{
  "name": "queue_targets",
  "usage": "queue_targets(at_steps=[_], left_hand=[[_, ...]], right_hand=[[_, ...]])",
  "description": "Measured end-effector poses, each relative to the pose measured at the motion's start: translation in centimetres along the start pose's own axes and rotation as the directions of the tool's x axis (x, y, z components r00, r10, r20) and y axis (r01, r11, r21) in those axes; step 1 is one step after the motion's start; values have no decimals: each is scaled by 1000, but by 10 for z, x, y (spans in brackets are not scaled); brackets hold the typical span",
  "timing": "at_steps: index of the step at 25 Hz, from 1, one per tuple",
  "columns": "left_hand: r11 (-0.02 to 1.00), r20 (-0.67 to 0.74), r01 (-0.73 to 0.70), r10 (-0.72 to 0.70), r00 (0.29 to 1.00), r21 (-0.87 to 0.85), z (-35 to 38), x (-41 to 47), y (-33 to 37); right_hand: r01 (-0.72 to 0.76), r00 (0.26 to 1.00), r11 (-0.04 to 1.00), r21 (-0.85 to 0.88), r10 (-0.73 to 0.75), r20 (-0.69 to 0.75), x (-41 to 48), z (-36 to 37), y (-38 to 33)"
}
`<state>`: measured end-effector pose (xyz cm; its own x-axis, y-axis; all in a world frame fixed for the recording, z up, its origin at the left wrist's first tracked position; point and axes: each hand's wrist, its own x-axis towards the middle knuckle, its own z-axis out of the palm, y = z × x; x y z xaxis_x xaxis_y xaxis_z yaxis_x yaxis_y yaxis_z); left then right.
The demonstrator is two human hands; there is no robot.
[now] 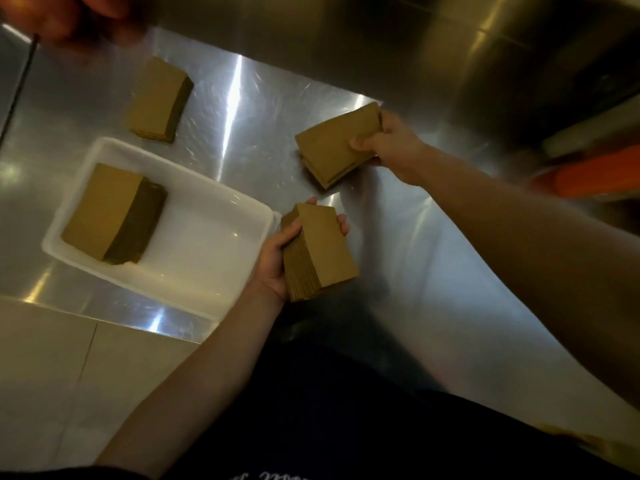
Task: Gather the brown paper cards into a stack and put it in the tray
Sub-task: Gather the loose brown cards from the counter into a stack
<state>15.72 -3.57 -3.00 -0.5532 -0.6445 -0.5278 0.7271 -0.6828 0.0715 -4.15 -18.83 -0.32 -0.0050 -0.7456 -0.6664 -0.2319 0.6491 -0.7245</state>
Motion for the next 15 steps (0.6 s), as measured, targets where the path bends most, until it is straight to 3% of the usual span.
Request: queue_targets(at_steps=[2,5,10,15], left_hand=[[999,-32,19,-18,999,36,1,-2,-2],[996,-81,23,-16,997,92,4,-6,-2],[962,-100,5,23,995,275,22,-19,-6],[833,-110,110,-59,992,542,43,-32,-20]], right_hand=[[0,1000,992,129,1,-5,-25,-21,13],[17,1000,988,154,-19,8,-65,-51,26],[7,975,986,168,-44,216,-139,-73,39],[119,938,982,-150,-61,341,-177,-56,43]])
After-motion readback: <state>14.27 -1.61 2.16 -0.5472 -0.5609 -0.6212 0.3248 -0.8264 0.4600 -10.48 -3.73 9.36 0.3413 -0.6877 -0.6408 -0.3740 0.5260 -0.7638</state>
